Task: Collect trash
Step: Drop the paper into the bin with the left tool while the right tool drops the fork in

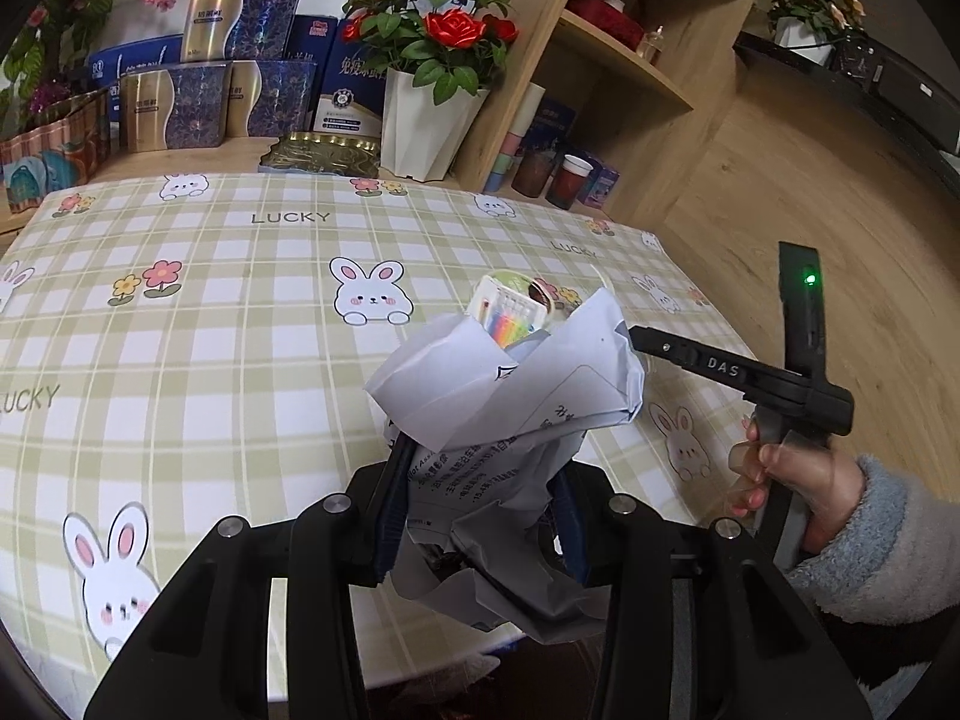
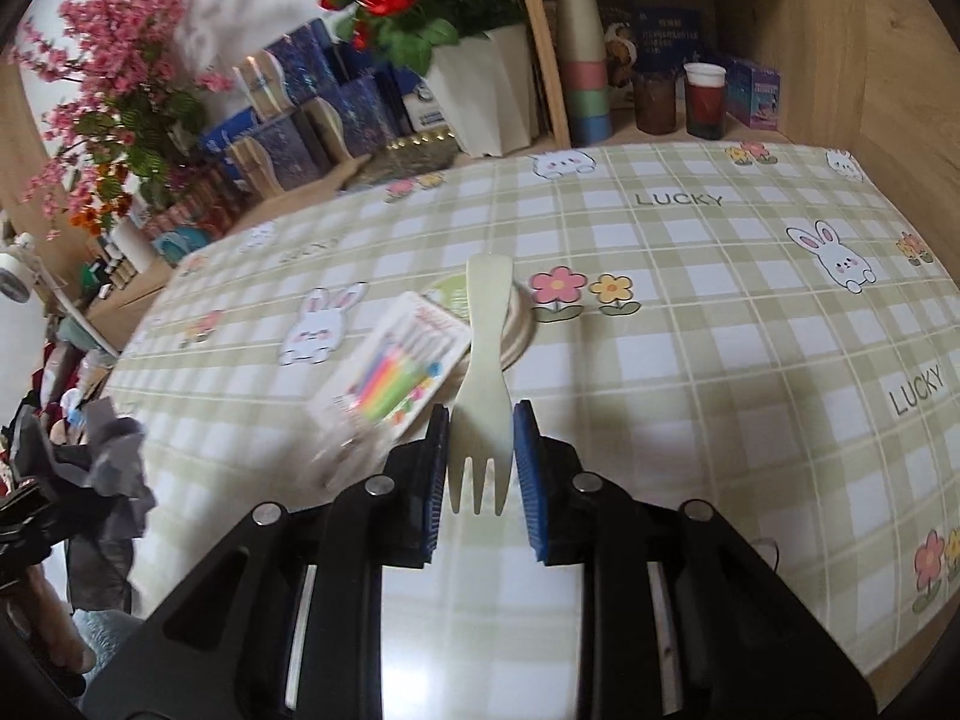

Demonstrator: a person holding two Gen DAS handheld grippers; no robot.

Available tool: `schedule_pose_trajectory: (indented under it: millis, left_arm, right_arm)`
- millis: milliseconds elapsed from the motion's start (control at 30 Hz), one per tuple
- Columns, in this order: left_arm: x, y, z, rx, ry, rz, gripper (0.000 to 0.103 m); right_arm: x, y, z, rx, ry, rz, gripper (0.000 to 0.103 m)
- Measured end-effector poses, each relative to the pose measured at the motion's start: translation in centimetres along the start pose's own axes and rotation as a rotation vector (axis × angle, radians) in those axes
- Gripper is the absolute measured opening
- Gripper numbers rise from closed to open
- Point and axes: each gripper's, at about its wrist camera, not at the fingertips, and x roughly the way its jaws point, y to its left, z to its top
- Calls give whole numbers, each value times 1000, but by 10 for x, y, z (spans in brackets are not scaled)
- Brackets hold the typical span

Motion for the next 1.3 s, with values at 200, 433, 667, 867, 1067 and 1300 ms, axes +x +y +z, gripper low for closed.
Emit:
schedule_pose_trajectory:
  millis: [200, 433, 667, 867, 1067, 1300]
  left_arm:
    - [-21, -12, -28, 6, 10, -5, 41]
    - [-33, -23, -73, 9, 54, -16, 41]
    - [-31, -31, -117, 28, 110, -21, 41]
    - [-24, -29, -149, 32, 169, -12, 41]
    - [-8, -33, -166, 46, 248, -47, 42]
    - [6, -39, -175, 86, 311, -72, 44]
  right_arm:
    - [-31, 20, -23, -18, -19, 43, 25]
    - [-59, 40, -50, -44, -30, 84, 25]
    - [-81, 53, -71, -66, -42, 118, 25]
    - [-96, 63, -89, -81, -41, 142, 25]
    - [-102, 68, -105, -88, -19, 152, 25]
    - [-105, 68, -111, -86, -9, 155, 25]
